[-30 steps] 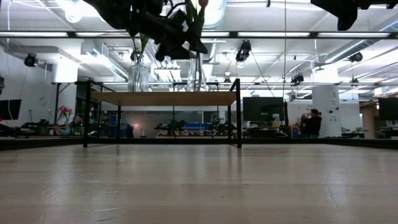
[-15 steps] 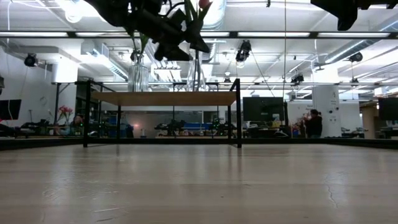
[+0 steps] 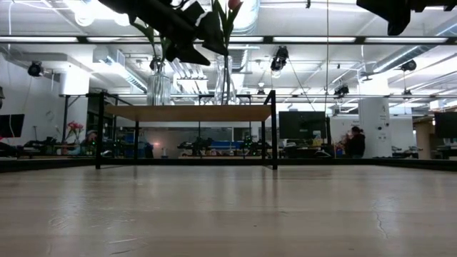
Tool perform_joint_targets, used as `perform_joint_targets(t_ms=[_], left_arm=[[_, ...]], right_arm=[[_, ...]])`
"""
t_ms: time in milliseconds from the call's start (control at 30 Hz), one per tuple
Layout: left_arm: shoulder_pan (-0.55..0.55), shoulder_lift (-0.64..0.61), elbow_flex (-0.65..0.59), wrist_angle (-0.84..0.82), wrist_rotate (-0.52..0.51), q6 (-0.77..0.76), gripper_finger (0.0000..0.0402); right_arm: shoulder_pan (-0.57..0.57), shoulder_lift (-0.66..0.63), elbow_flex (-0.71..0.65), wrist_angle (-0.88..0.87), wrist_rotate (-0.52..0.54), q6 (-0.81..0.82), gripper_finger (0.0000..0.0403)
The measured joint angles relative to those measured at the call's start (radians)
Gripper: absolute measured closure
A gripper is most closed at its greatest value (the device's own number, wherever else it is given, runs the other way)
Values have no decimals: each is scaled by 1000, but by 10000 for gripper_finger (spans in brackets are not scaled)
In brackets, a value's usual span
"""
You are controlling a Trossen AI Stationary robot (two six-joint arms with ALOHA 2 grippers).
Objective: Pick and place flowers into a vace then onto a shelf
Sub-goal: Return to Home Position
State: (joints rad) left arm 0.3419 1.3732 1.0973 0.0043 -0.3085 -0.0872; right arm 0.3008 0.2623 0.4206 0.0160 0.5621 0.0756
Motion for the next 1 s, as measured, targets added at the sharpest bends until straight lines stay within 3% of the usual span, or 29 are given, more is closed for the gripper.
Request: perform_joint_targets(t_ms=[367, 533, 700, 900, 1000], left_arm=[[-51, -13, 0, -43, 4, -32, 25], [-116, -22, 0, -57, 87, -88, 49], [-191, -22, 0, -52, 123, -46, 140], [-204, -64, -8, -33, 384, -45, 314], [-205, -130, -46, -31, 408, -33, 386]], right_arm=[[0, 0, 0, -4, 0, 10, 179], [0, 0, 0, -4, 0, 23, 179], [0, 0, 0, -3, 0, 27, 179], [0, 0, 0, -3, -17, 28, 179], [0, 0, 0, -3, -17, 26, 179]])
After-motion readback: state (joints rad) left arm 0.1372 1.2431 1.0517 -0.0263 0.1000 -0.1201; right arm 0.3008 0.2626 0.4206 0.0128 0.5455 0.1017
